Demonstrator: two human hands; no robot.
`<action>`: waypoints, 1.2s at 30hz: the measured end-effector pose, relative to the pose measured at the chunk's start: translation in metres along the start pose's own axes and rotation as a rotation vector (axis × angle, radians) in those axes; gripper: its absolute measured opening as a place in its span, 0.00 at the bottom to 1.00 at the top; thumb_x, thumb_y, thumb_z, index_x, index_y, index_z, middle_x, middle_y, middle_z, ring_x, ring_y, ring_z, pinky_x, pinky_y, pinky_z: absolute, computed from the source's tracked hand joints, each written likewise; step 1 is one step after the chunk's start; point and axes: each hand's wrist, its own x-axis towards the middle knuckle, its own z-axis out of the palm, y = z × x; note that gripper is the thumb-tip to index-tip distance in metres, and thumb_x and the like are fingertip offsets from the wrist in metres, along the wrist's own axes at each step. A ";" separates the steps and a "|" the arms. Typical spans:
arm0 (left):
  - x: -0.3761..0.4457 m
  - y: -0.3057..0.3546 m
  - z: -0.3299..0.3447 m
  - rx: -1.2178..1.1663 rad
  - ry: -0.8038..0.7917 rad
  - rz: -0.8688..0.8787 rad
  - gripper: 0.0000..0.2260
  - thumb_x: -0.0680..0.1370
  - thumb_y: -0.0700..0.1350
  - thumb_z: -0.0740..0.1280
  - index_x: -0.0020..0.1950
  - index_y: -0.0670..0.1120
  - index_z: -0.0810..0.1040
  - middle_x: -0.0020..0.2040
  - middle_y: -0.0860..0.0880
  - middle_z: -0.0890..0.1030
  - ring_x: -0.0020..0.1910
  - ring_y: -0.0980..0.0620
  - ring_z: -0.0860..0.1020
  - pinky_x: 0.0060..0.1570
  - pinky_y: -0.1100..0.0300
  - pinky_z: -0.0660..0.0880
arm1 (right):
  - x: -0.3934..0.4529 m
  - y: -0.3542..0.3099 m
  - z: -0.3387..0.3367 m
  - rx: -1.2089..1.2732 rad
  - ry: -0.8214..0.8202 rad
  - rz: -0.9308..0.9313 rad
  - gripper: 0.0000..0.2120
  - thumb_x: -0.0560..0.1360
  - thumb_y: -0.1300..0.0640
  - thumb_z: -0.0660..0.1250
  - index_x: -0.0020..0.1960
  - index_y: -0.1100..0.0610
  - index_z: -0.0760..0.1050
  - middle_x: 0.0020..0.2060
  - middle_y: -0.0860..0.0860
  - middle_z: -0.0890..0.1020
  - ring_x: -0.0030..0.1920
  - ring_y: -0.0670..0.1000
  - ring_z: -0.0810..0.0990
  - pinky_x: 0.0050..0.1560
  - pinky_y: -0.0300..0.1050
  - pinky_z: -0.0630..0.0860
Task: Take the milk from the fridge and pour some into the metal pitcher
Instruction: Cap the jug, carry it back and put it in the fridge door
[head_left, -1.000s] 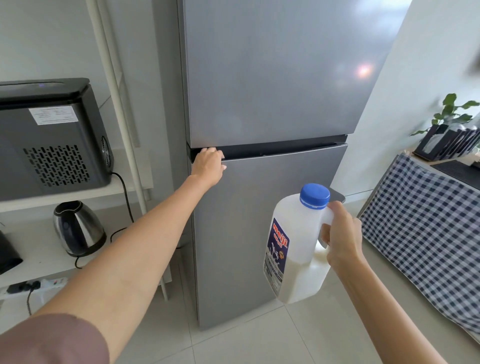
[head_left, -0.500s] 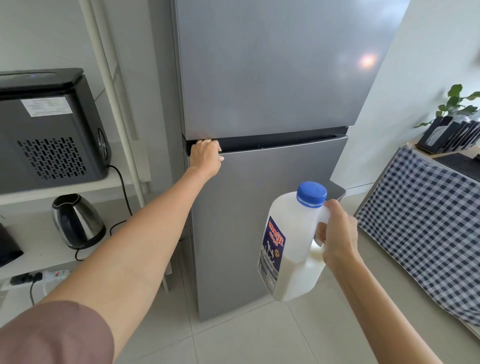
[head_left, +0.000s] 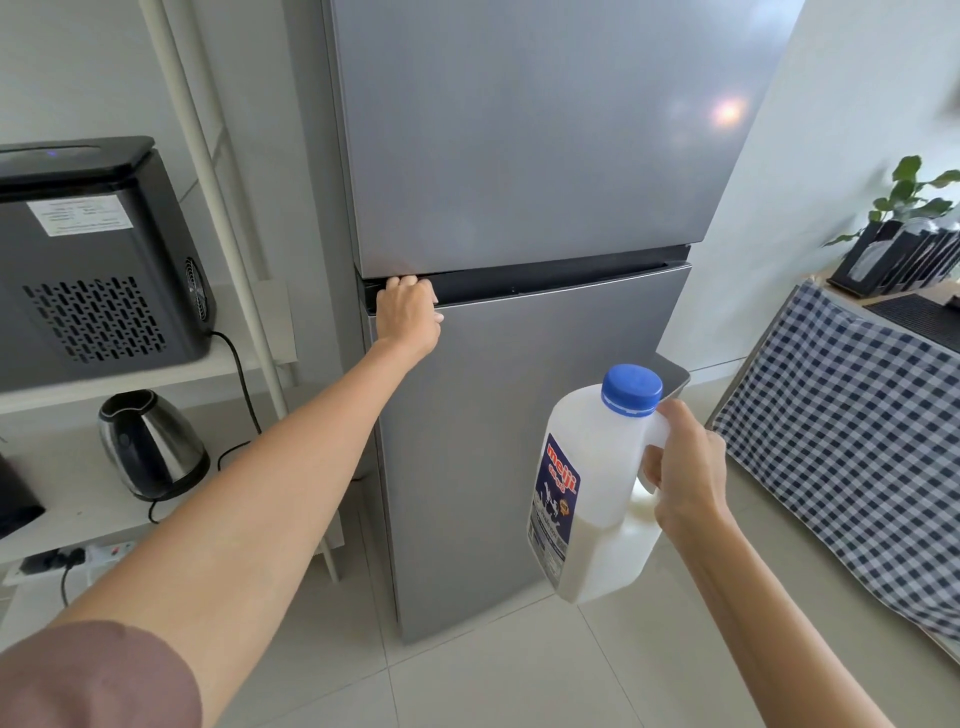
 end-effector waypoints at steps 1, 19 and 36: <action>-0.004 0.001 0.000 0.000 0.006 0.009 0.11 0.77 0.42 0.67 0.59 0.42 0.77 0.58 0.43 0.78 0.60 0.43 0.72 0.55 0.54 0.67 | 0.001 0.000 0.000 -0.003 -0.005 -0.005 0.16 0.70 0.58 0.61 0.30 0.53 0.56 0.28 0.52 0.58 0.23 0.47 0.56 0.26 0.39 0.55; -0.075 0.058 -0.054 0.223 -0.130 0.428 0.15 0.77 0.50 0.68 0.57 0.41 0.80 0.60 0.44 0.73 0.61 0.45 0.69 0.54 0.55 0.68 | -0.028 -0.001 -0.036 0.031 0.050 0.019 0.16 0.71 0.57 0.62 0.30 0.52 0.57 0.24 0.49 0.59 0.20 0.45 0.56 0.28 0.41 0.54; -0.149 0.167 -0.062 -0.166 -0.670 0.754 0.27 0.79 0.63 0.54 0.70 0.49 0.72 0.78 0.51 0.59 0.79 0.52 0.49 0.75 0.47 0.51 | -0.062 -0.004 -0.154 0.060 0.345 -0.022 0.16 0.71 0.57 0.60 0.28 0.53 0.59 0.20 0.46 0.60 0.20 0.45 0.56 0.29 0.42 0.54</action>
